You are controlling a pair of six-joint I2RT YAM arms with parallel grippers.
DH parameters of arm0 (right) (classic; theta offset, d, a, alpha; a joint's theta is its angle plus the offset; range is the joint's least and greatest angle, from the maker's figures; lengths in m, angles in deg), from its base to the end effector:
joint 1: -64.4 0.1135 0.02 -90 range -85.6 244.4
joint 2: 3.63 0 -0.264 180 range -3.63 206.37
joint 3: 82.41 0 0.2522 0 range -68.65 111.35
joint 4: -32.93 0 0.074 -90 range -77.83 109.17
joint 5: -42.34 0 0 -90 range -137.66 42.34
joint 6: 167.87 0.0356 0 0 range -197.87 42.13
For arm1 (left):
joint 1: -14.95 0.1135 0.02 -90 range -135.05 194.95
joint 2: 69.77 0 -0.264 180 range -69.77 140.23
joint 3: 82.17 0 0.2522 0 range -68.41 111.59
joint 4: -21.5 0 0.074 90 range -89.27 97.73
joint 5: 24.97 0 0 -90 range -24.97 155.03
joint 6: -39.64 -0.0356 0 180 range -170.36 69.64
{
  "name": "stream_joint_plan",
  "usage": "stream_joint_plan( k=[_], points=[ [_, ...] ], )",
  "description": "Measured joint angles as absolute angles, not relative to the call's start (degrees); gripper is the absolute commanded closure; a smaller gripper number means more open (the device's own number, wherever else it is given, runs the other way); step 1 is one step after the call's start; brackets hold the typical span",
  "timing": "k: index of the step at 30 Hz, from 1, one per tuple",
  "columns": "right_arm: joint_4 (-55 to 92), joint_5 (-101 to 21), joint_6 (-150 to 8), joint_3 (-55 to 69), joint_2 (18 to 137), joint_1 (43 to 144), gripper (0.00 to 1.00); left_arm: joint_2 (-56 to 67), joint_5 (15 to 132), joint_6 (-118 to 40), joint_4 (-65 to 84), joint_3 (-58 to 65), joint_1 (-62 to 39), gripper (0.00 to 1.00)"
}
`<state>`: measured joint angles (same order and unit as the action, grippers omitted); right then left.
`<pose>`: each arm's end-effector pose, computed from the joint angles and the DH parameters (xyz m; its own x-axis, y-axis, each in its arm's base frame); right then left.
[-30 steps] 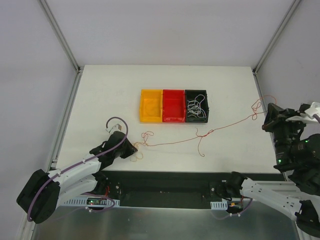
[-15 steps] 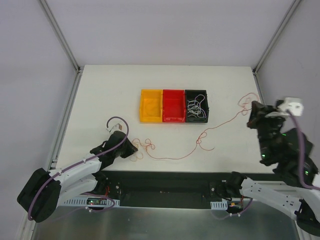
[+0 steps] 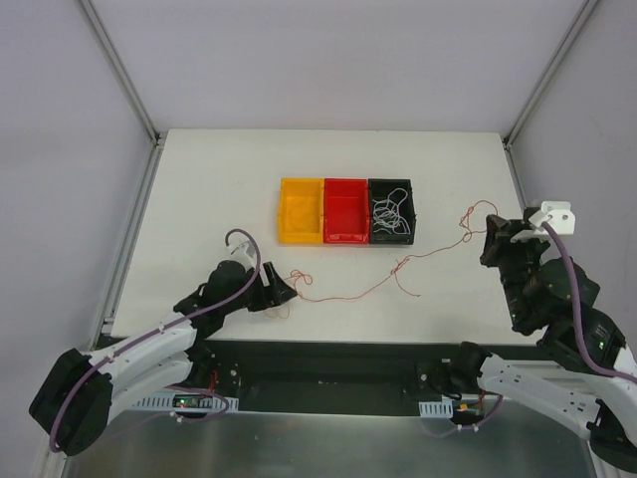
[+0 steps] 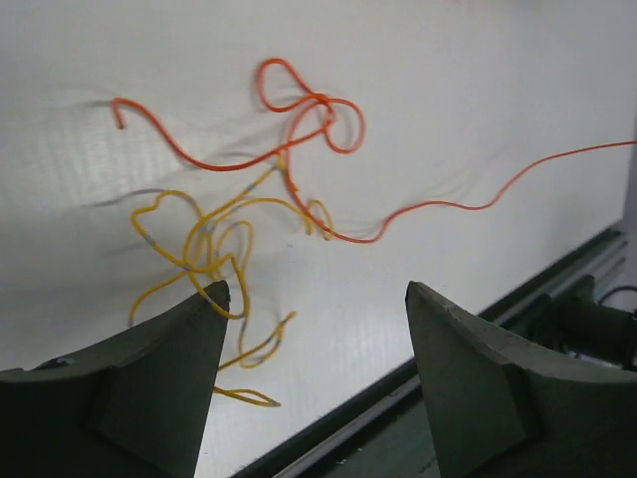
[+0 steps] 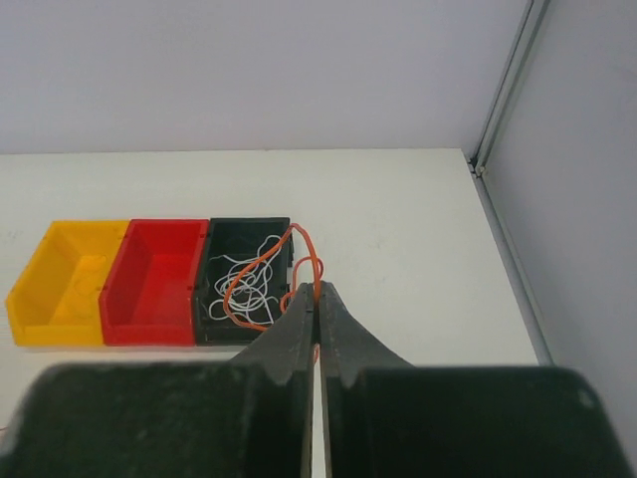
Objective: Untangle the cables
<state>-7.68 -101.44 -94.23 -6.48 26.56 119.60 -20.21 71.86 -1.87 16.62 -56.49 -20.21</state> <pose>0.0592 0.0349 0.4354 0.0565 -0.2104 -0.9760 -0.0112 0.9774 -0.2113 0.1408 -0.1044 0.1597 -0.7527 -0.3793 -0.5381 0.1409 0.7057 -0.6944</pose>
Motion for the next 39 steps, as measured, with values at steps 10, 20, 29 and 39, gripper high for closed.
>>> stream_joint_plan(
  k=[10,20,29,39],
  points=[
    [-9.3,-93.4,-88.8,-4.0,27.2,119.5,1.0,-17.2,92.1,-11.5,31.2,-48.0,-24.0,0.27],
    [-9.6,-90.1,-86.3,1.8,28.4,119.5,1.0,5.0,82.4,-34.8,46.1,-34.8,-41.9,0.15],
    [-9.7,-88.7,-84.9,5.2,31.0,119.5,1.0,30.7,76.9,-43.4,63.1,-27.2,-47.6,0.13],
    [-9.9,-87.6,-83.2,5.2,32.4,119.5,1.0,37.1,77.7,-43.1,69.6,-20.7,-48.1,1.0]
  ],
)
